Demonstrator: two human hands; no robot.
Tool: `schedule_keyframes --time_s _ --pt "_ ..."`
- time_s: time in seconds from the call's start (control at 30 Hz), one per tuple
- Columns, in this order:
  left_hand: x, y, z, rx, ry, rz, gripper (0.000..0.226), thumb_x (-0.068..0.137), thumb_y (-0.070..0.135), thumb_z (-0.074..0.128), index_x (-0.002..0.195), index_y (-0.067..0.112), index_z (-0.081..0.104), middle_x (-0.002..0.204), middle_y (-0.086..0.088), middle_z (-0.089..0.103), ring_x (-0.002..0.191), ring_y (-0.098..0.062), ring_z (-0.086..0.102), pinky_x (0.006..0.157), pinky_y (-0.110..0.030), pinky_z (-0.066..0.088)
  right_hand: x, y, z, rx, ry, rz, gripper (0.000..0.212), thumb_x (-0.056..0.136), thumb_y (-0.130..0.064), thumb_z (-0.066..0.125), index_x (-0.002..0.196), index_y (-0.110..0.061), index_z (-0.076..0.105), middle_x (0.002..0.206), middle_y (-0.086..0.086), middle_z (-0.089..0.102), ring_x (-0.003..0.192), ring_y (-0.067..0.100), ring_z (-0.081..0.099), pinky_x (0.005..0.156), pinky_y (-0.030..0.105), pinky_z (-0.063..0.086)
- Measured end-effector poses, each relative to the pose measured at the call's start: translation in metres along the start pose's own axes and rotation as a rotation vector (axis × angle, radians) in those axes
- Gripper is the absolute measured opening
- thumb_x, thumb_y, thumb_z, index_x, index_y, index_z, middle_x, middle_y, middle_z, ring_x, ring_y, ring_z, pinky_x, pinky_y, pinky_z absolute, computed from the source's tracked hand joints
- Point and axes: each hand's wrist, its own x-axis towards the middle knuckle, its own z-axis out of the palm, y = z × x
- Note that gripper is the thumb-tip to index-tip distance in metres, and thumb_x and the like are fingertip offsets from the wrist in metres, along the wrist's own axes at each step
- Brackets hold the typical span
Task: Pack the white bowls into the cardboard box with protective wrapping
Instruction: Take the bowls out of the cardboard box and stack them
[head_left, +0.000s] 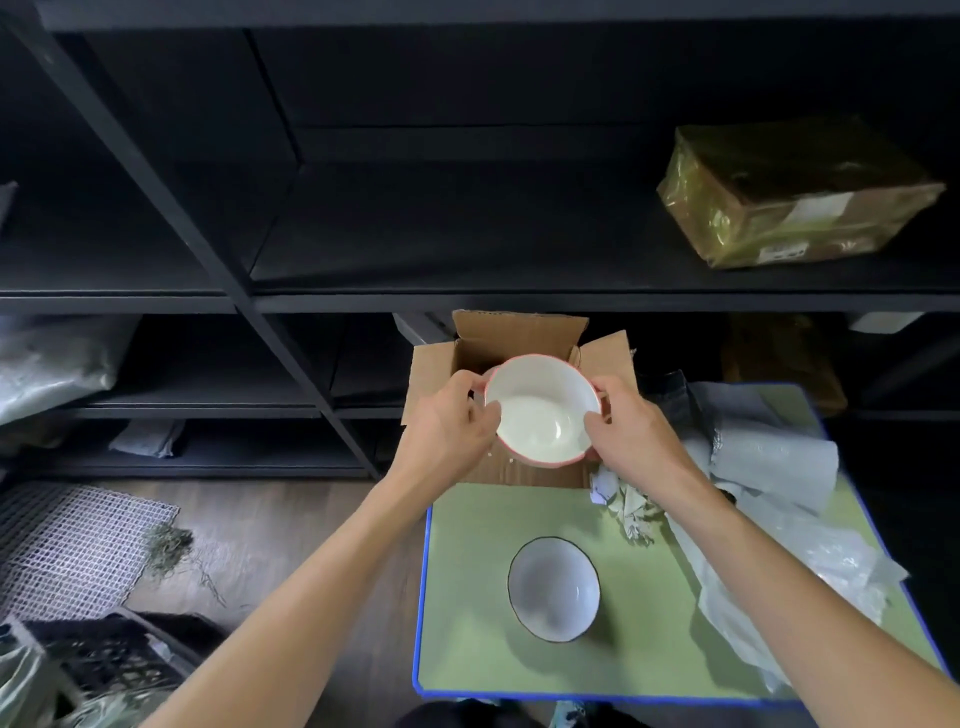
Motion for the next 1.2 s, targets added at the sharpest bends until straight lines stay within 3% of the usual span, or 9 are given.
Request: schedule_keyframes --time_s 0.1,0.2,0.4,0.63,0.8,0.97,1.2 --pt "-0.027 -0.005 0.006 -0.068 -0.026 -0.02 0.014 0.091 0.035 0.052 0.105 0.032 0.053 0.065 0.008 0.065 0.072 -0.016 0.067 0.066 -0.04 0.056 -0.024 0.009 0.001 0.034 -0.004 -0.006 0.038 0.092 -0.016 0.046 0.129 -0.026 0.05 0.106 -0.001 0.063 0.093 0.024 0.065 0.075 0.038 0.053" --pt "-0.053 -0.012 0.016 -0.055 -0.051 -0.015 0.015 0.093 0.031 0.052 0.108 0.029 0.05 0.069 0.01 0.067 0.073 -0.01 0.064 0.062 -0.033 0.051 -0.045 0.021 0.009 0.044 -0.016 -0.001 0.036 0.092 -0.014 0.046 0.125 -0.028 0.051 0.102 -0.005 0.063 0.088 0.02 0.066 0.063 0.03 0.045" --pt "-0.088 -0.034 0.043 -0.017 -0.169 -0.067 0.014 0.091 0.03 0.048 0.104 0.03 0.042 0.067 0.007 0.067 0.073 -0.02 0.063 0.063 -0.037 0.05 -0.073 0.048 0.035 0.01 -0.065 0.049 0.035 0.09 -0.018 0.044 0.119 -0.037 0.049 0.112 -0.013 0.062 0.092 0.018 0.065 0.078 0.038 0.054" --pt "-0.101 -0.061 0.071 0.077 -0.278 -0.11 0.02 0.092 0.029 0.047 0.11 0.022 0.043 0.075 0.003 0.071 0.072 -0.023 0.065 0.063 -0.039 0.053 -0.09 0.068 0.064 -0.13 -0.124 0.107 0.04 0.096 -0.011 0.045 0.133 -0.023 0.045 0.125 -0.003 0.059 0.1 0.018 0.052 0.071 0.03 0.033" --pt "-0.102 -0.069 0.089 0.119 -0.328 -0.143 0.022 0.091 0.028 0.047 0.111 0.02 0.042 0.083 -0.004 0.072 0.076 -0.029 0.066 0.066 -0.041 0.054 -0.094 0.083 0.081 -0.115 -0.136 0.156 0.038 0.094 -0.009 0.047 0.131 -0.019 0.046 0.128 0.006 0.058 0.111 0.027 0.055 0.086 0.037 0.046" --pt "-0.103 -0.072 0.1 0.142 -0.36 -0.146 0.026 0.091 0.028 0.047 0.114 0.018 0.041 0.087 -0.008 0.072 0.083 -0.031 0.066 0.069 -0.043 0.055 -0.098 0.094 0.09 -0.143 -0.138 0.175 0.039 0.095 -0.008 0.047 0.132 -0.018 0.042 0.128 0.01 0.055 0.106 0.032 0.057 0.08 0.037 0.045" --pt "-0.11 -0.081 0.107 0.166 -0.392 -0.136 0.026 0.092 0.028 0.046 0.116 0.017 0.04 0.088 -0.008 0.072 0.084 -0.031 0.065 0.072 -0.045 0.055 -0.106 0.101 0.097 -0.133 -0.155 0.183 0.04 0.093 -0.01 0.047 0.13 -0.021 0.042 0.127 0.008 0.056 0.105 0.032 0.058 0.084 0.042 0.05"
